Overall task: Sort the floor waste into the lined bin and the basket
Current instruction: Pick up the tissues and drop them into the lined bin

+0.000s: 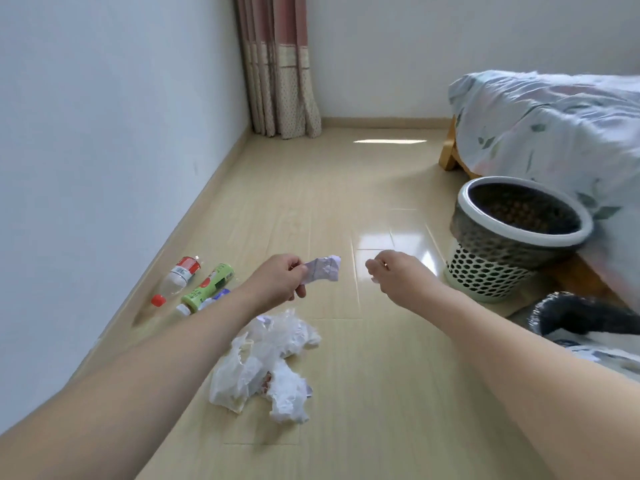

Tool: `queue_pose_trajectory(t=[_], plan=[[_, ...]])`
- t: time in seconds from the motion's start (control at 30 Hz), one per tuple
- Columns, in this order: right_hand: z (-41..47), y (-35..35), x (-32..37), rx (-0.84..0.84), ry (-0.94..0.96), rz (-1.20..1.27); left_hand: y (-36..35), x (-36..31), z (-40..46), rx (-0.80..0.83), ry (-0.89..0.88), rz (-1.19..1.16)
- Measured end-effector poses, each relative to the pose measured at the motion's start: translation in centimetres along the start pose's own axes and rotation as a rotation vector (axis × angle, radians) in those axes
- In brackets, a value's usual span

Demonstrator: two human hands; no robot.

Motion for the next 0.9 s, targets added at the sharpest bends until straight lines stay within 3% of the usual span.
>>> queue_pose_trajectory(t=[0.13,0.33,0.53,0.7,0.9], plan=[[1.0,9.4,-7.9,-0.116,-0.133,0.158,-7.8,-8.7,-0.3,0.05,-0.092,0.007],[-0.7,21.0,-22.7,-0.372,-0.389,0.16,-22.9,-20.6,-2.9,0.239,-0.213,0.058],[-3.6,22.1,-31.0,-0.296,-0.598,0.11,-33.6,-24.8,-6.7,0.508,-0.262,0.325],[-2.8,21.8,-29.0,-0.307,-0.546,0.102,-32.5,-24.9,-6.5,0.408,-0.285,0.337],[0.2,15.1,-17.4,-0.195,-0.227,0.084,-20.5,-17.3,-2.9,0.243,-0.122,0.345]])
Point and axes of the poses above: each hand's wrist, its own z-axis towards the middle knuckle, its own y-axis out of the back of the hand, x = y × z, the point moved 3 cm from there along z, towards the middle knuckle, and after that the axes turned 15 degrees about -x, right-handed, at the moved point
